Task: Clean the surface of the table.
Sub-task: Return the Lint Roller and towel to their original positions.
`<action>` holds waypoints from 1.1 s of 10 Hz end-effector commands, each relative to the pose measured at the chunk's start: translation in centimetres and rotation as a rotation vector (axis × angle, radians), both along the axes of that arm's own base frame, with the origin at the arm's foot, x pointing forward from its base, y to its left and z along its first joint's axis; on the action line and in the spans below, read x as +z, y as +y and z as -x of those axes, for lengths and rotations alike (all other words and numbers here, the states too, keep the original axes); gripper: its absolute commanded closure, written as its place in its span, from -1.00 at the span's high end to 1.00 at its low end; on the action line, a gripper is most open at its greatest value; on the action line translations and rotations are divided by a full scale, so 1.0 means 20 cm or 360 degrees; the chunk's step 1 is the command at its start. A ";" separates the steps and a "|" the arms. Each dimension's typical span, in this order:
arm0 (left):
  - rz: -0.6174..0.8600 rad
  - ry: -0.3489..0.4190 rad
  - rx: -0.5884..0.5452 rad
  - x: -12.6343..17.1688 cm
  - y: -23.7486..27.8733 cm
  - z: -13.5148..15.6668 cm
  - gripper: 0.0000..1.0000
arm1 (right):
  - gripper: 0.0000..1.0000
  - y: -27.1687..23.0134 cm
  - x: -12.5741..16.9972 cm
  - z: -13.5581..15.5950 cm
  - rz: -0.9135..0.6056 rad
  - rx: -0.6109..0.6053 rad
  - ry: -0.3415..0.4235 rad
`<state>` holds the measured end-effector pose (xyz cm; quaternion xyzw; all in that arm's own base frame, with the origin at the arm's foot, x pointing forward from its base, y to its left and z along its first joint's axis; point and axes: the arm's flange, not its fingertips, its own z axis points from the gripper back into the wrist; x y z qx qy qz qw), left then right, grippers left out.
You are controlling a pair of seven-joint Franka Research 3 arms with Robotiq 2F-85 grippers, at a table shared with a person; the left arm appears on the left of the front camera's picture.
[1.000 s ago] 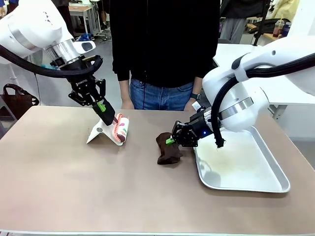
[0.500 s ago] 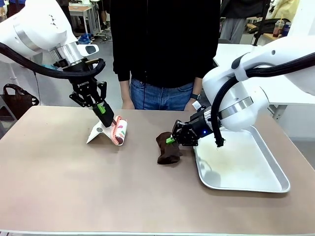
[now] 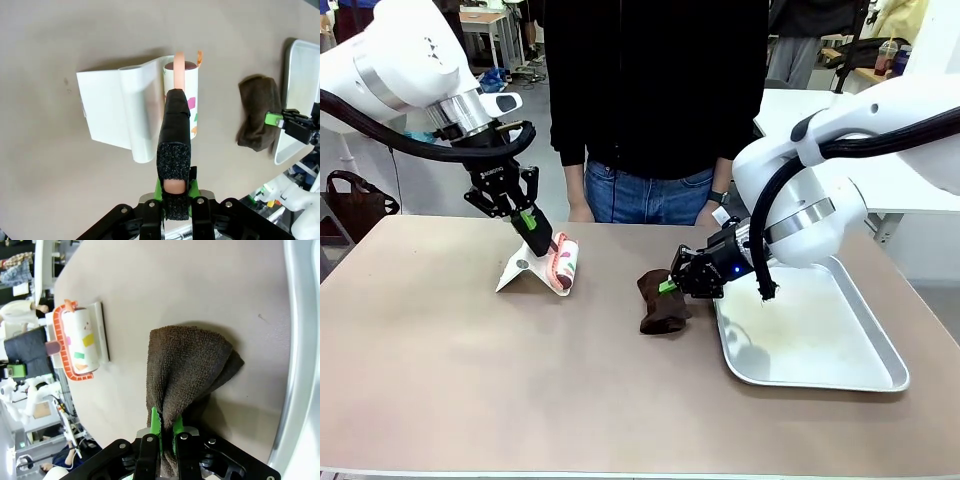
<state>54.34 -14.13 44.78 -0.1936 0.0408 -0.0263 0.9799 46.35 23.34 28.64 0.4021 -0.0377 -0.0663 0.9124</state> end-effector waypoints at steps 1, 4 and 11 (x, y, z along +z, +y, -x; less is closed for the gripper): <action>-0.0022 -0.0029 0.0044 -0.02 -0.04 0.00 -0.60 | -0.80 -0.01 -0.01 -0.02 -0.0041 -0.0027 -0.0004; -0.0053 0.0014 0.0042 -0.04 -0.06 -0.02 -0.60 | -0.80 -0.03 -0.03 -0.01 -0.0055 -0.0039 -0.0009; -0.0116 0.0077 0.0106 -0.04 -0.04 -0.04 -0.60 | -0.80 -0.02 -0.05 -0.02 -0.0066 -0.0053 0.0006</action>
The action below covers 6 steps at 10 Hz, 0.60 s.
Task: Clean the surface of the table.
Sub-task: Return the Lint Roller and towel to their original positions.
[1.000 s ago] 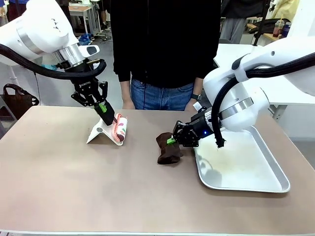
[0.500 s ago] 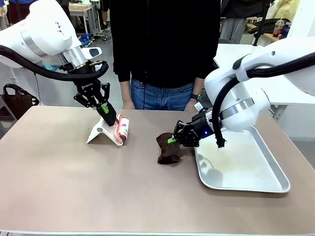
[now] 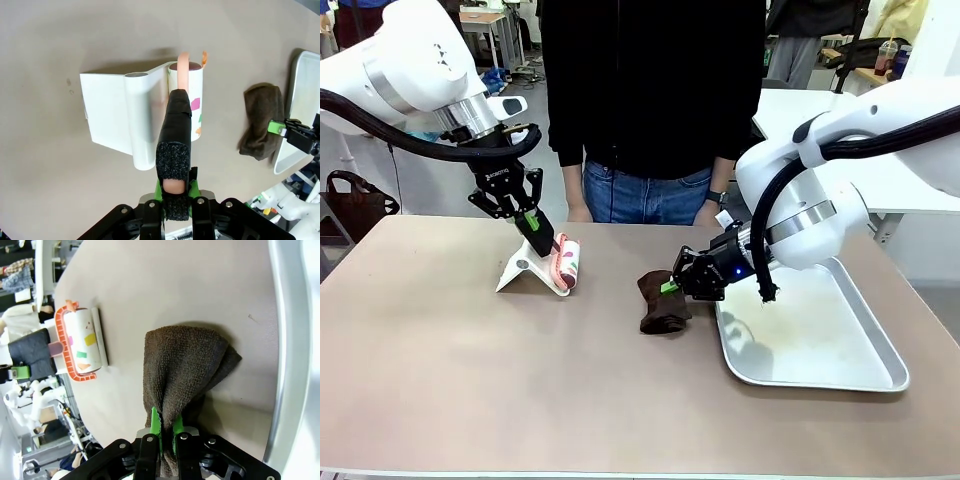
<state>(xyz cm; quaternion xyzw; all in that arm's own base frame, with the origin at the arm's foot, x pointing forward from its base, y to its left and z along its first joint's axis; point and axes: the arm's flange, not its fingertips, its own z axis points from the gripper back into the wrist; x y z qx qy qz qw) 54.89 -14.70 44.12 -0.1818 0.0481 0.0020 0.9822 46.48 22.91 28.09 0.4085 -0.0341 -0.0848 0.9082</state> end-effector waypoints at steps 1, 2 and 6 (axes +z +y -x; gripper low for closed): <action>-0.0059 0.0051 0.0028 -0.01 -0.01 -0.02 -0.60 | -0.80 0.00 -0.03 -0.01 -0.0038 -0.0002 -0.0026; -0.0045 0.0064 0.0032 -0.03 0.00 -0.02 -0.60 | -0.80 0.01 -0.03 -0.01 -0.0034 -0.0001 -0.0024; -0.0039 0.0112 0.0096 -0.06 0.05 -0.05 -0.60 | -0.80 0.01 -0.03 -0.02 -0.0031 0.0003 -0.0018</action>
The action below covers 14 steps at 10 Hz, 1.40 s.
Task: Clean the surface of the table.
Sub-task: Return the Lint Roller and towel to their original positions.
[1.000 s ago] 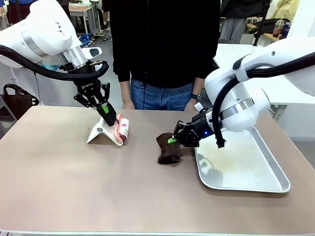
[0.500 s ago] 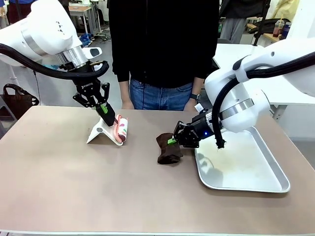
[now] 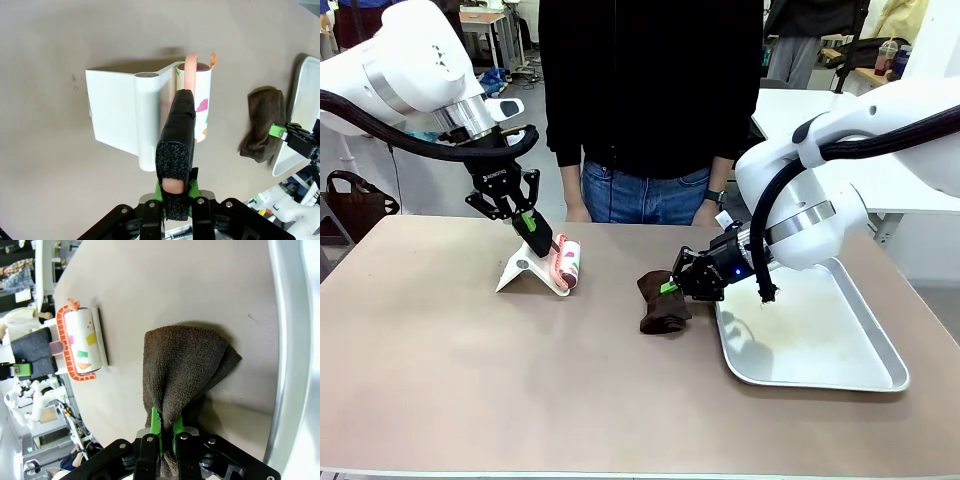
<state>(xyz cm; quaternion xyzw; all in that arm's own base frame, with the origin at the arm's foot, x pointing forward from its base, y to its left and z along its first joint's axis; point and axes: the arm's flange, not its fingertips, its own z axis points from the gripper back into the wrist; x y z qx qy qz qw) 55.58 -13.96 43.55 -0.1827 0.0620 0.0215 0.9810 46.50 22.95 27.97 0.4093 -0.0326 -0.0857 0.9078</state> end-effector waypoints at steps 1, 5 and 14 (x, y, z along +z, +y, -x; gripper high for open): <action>-0.0048 0.0058 0.0057 -0.03 0.01 -0.02 -0.60 | -0.80 0.01 -0.02 -0.02 -0.0029 0.0015 -0.0018; -0.0017 0.0058 0.0114 0.01 0.10 -0.03 1.00 | 1.00 0.00 -0.03 -0.03 -0.0055 0.0033 0.0029; 0.0170 -0.0028 0.0178 0.11 0.36 0.06 1.00 | 1.00 0.01 0.15 -0.02 0.0074 0.0170 0.0022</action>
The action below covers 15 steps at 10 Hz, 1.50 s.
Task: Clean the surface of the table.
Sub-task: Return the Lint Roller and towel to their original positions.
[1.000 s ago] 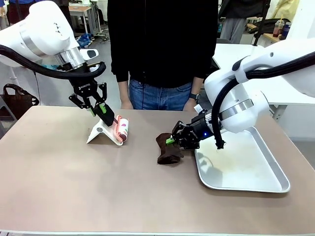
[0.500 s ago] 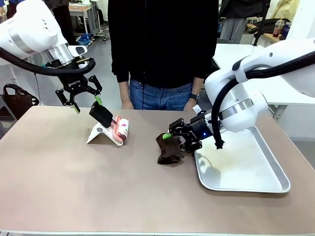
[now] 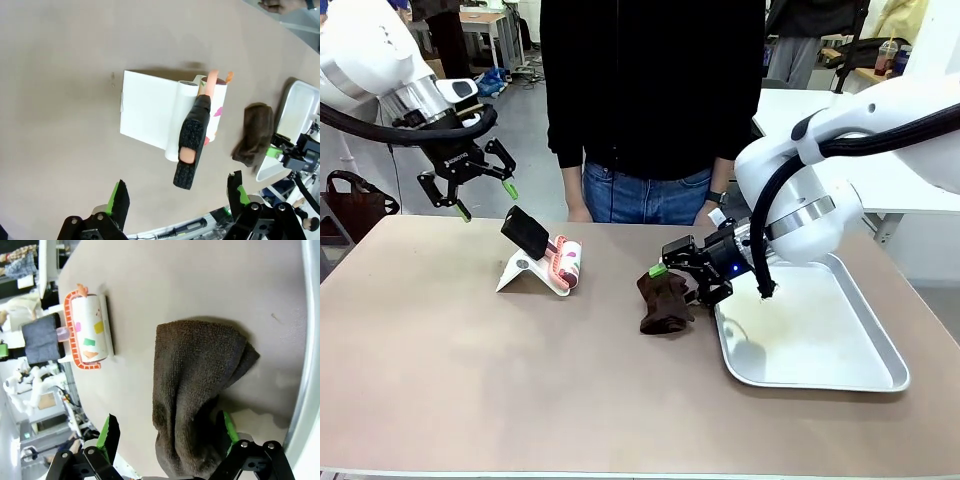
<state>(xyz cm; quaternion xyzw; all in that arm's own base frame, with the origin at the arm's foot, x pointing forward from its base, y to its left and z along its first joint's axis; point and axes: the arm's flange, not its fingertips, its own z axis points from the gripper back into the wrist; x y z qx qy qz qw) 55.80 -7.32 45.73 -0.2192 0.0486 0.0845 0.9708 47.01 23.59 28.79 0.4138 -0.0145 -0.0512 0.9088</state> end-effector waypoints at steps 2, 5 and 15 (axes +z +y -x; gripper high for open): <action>0.0140 -0.0081 -0.0048 0.03 0.09 0.13 1.00 | 1.00 0.08 0.32 0.00 0.0413 0.0265 0.0005; 0.0419 -0.0132 -0.0170 0.09 0.28 0.27 1.00 | 1.00 0.05 0.49 -0.03 0.0656 0.0213 0.0084; 0.1557 -0.0634 -0.0077 -0.33 1.08 0.94 0.92 | 1.00 -1.01 0.56 0.63 -0.0728 -0.0192 0.0004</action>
